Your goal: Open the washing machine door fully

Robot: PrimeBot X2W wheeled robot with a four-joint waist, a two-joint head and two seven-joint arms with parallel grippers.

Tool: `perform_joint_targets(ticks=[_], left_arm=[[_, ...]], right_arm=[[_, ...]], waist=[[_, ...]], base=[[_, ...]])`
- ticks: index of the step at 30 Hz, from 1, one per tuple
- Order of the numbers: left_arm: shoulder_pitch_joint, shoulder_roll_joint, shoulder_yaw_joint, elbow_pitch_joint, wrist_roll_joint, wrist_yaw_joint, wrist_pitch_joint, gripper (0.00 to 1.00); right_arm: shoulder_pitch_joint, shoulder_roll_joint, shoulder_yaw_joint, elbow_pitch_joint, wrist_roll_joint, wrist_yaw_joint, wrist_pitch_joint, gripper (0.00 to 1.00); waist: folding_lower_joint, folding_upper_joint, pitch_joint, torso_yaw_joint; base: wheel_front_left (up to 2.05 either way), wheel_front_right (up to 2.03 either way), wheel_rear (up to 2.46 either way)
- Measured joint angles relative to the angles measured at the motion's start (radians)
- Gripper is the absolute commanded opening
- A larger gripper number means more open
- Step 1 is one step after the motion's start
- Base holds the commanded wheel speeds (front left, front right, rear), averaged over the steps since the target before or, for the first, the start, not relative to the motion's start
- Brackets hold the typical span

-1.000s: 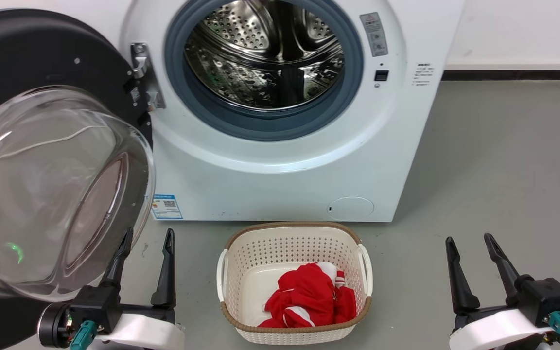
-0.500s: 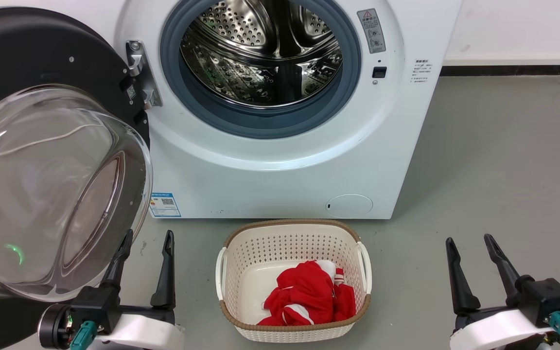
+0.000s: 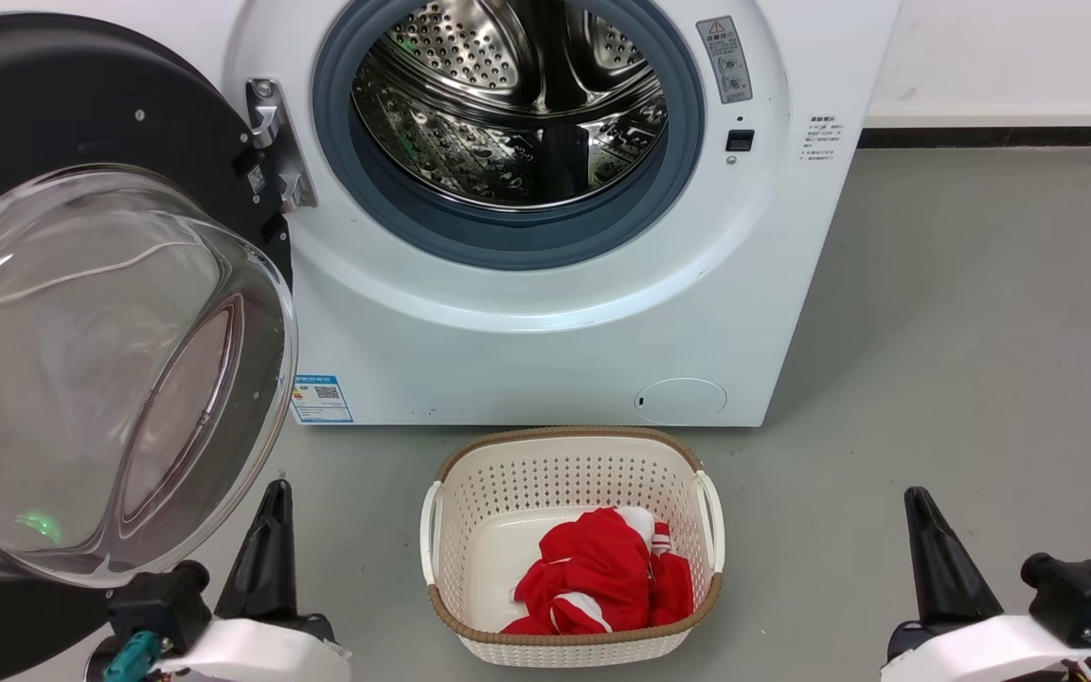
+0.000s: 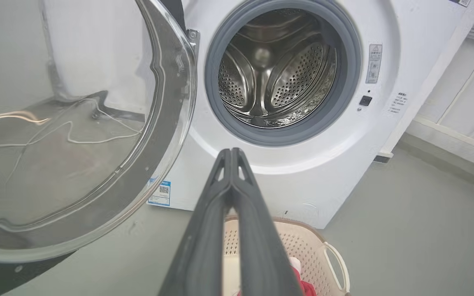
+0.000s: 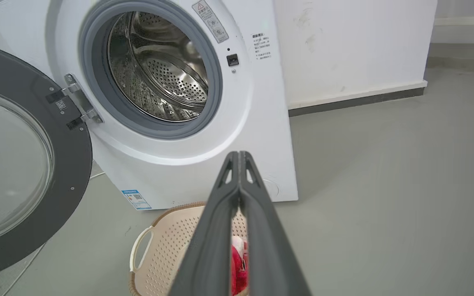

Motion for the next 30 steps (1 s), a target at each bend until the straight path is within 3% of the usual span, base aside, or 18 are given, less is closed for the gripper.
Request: perform_joint_targets(ticks=[10,30], left_arm=[[-0.014,0.000,0.006,0.012,-0.205,0.000,0.045,0.00],[-0.042,0.000,0.018,0.040,-0.505,-0.001,0.114,0.00]], right_arm=[[-0.021,-0.007,-0.003,0.019,0.209,0.000,0.036,0.00],[-0.060,-0.013,-0.013,0.039,0.515,0.000,0.090,0.00]], waist=[[0.0000,0.0000,0.001,-0.001],[0.0000,0.0000,0.002,-0.002]], base=[[0.00,0.00,0.00],[0.00,0.00,0.00]])
